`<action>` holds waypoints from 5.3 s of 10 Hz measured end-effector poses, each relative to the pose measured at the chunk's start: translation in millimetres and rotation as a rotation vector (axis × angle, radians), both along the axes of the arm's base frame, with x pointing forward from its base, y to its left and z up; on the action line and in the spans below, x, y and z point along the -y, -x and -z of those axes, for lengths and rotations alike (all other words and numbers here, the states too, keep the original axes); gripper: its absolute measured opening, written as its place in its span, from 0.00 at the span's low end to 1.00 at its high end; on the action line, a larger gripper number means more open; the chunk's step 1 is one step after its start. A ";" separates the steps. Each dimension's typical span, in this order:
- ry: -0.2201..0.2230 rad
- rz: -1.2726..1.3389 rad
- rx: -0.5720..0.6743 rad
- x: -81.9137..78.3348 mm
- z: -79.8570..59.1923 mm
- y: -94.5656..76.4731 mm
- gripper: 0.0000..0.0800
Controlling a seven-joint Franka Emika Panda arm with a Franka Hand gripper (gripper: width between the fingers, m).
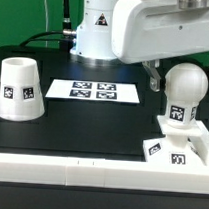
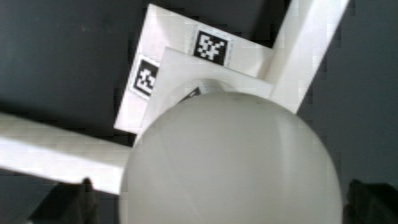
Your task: Assemble lamp
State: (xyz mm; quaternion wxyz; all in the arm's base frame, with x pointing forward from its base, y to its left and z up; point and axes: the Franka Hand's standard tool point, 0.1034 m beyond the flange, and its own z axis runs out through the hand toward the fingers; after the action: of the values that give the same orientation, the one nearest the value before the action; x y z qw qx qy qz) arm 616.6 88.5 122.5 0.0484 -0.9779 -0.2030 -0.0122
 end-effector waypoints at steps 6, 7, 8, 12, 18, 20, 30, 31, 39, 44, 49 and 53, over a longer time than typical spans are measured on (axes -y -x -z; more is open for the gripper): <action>0.059 -0.580 0.081 -8.9 -0.7 -3.9 0.87; 0.073 -0.678 0.105 -9.7 -1.1 -6.1 0.87; 0.078 -0.745 0.120 -9.9 -1.7 -7.8 0.87; 0.110 -0.954 0.098 -6.5 3.4 -3.2 0.87; 0.137 -1.190 0.081 0.6 12.0 -0.1 0.86; 0.137 -1.189 0.081 1.2 12.1 -0.2 0.72; 0.084 -0.485 0.067 1.7 11.5 -6.9 0.72; 0.083 -0.452 0.065 1.7 11.4 -7.0 0.72; 0.032 0.223 0.056 7.9 7.6 -15.3 0.72; 0.028 0.540 0.033 14.8 7.9 -16.0 0.72; 0.035 0.458 0.029 13.9 -1.3 4.0 0.87; 0.027 0.368 0.025 36.7 -35.0 34.0 0.87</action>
Offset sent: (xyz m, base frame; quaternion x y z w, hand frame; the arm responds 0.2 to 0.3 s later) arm -0.0002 0.0078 -0.0011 -0.0102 -0.0005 -0.2778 0.9606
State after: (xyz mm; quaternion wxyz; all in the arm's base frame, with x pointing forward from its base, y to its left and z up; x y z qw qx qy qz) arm 582.6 51.8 157.5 0.0297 -0.9989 -0.0215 -0.0305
